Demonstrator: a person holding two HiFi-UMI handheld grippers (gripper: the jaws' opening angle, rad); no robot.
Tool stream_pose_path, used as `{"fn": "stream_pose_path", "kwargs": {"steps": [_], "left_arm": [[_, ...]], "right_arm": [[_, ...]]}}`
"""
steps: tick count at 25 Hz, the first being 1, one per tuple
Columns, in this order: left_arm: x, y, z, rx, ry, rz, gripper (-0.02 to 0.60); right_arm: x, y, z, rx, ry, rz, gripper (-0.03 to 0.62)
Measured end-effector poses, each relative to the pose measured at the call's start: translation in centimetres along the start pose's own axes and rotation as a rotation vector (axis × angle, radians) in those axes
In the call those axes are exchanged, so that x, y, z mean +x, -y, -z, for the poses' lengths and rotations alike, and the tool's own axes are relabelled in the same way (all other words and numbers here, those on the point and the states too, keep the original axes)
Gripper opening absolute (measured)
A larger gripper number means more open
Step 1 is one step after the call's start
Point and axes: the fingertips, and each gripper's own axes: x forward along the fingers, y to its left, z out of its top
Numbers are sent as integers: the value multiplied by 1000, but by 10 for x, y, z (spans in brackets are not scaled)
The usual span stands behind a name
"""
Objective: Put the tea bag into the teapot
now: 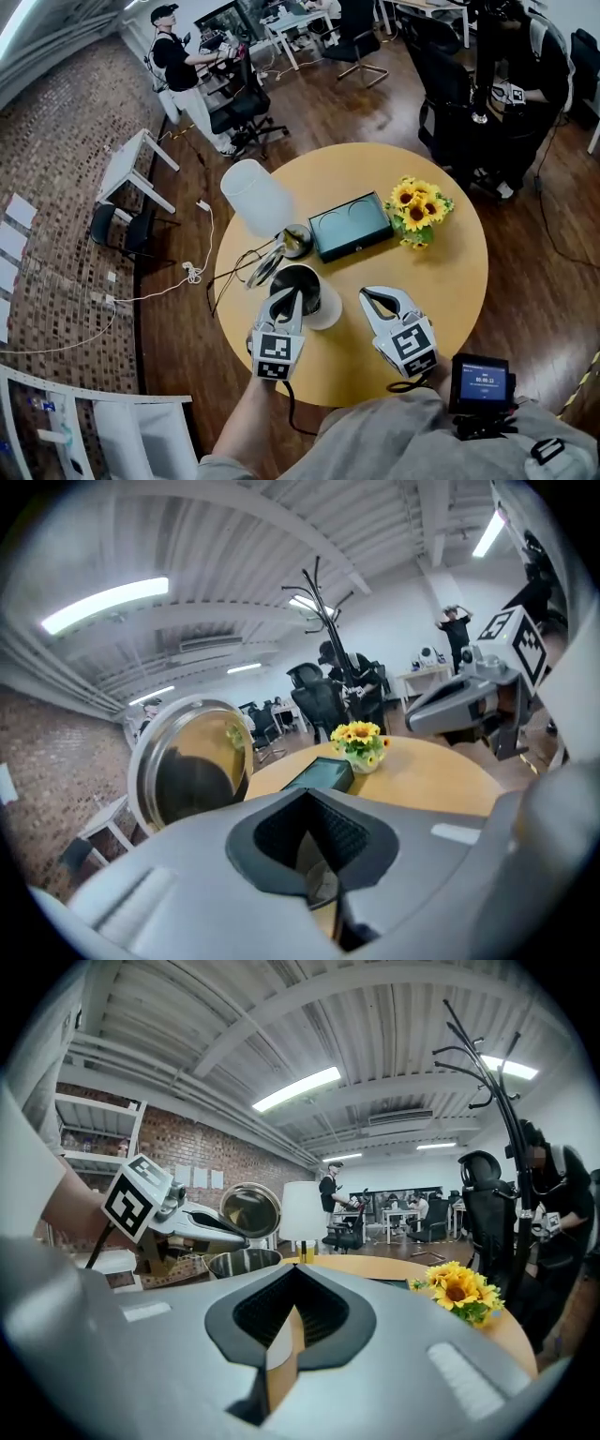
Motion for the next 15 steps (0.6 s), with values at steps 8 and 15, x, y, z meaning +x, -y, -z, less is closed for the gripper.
{"fn": "stream_pose_path", "kwargs": {"steps": [8, 15], "left_arm": [[-36, 40, -25, -251, 167, -151, 2], [-52, 71, -35, -347, 212, -201, 2]], "right_arm": [[-14, 0, 3, -20, -13, -163, 8], [-29, -7, 5, -17, -13, -247, 8]]}}
